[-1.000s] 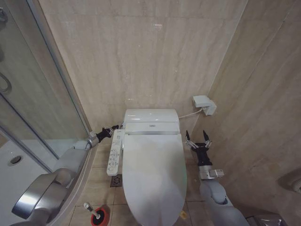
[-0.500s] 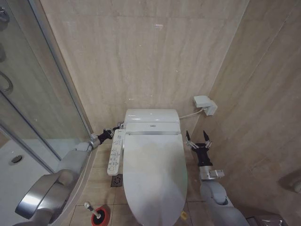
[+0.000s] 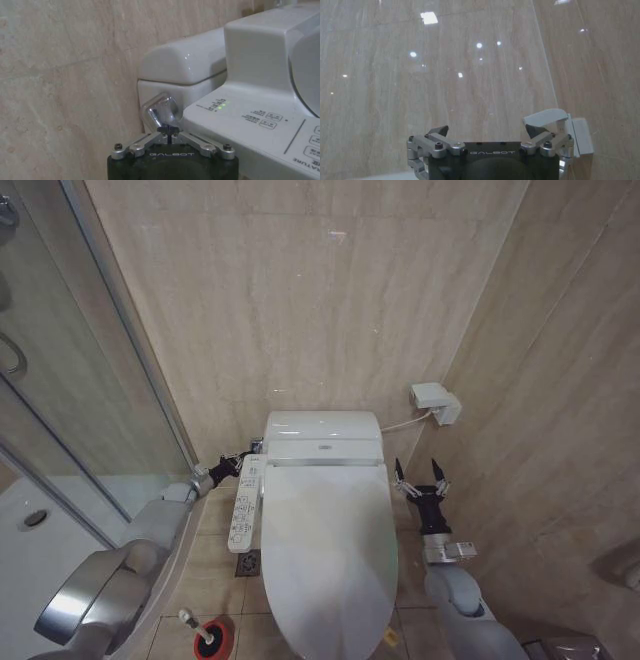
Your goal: Open the toilet lid, clean the toilet bowl with a toilet brush, close the toilet lid, and flush.
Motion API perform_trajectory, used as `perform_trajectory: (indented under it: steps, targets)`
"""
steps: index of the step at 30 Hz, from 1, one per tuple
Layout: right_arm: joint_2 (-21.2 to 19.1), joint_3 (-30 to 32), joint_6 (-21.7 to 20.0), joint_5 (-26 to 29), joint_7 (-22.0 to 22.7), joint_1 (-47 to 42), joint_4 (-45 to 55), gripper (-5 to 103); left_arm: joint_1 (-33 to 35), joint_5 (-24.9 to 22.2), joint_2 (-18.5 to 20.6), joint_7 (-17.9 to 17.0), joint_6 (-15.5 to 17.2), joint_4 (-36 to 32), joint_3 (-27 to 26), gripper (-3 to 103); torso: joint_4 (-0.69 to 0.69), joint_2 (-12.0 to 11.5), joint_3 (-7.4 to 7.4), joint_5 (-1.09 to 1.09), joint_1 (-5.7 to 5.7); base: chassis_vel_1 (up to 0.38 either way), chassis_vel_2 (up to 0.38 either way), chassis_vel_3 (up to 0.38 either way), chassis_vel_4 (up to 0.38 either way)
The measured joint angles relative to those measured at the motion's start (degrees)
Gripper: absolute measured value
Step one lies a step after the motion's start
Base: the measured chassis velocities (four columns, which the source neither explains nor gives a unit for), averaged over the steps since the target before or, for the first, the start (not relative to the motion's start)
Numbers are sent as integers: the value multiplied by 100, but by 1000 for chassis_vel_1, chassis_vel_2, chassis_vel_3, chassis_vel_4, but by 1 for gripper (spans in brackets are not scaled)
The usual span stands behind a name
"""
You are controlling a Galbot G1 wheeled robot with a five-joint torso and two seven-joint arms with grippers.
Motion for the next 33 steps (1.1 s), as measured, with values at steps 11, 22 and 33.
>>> perform_trajectory:
  steps: [11,22,33]
  targets:
    - [-6,50,34,0,-9,-71,26,100,77,15,-90,-104,-15,-27,-11,0,0,0,0,1,0,0,0,0,0]
    - [20,49,62,0,-29,-105,22,100,63,19,-114,-131,-12,-15,-14,0,-1,0,0,-1,0,0,0,0,0]
    - [36,69,63,0,-29,-113,39,100,29,15,-110,-117,-8,9,-5,0,-3,0,0,-2,0,0,0,0,0]
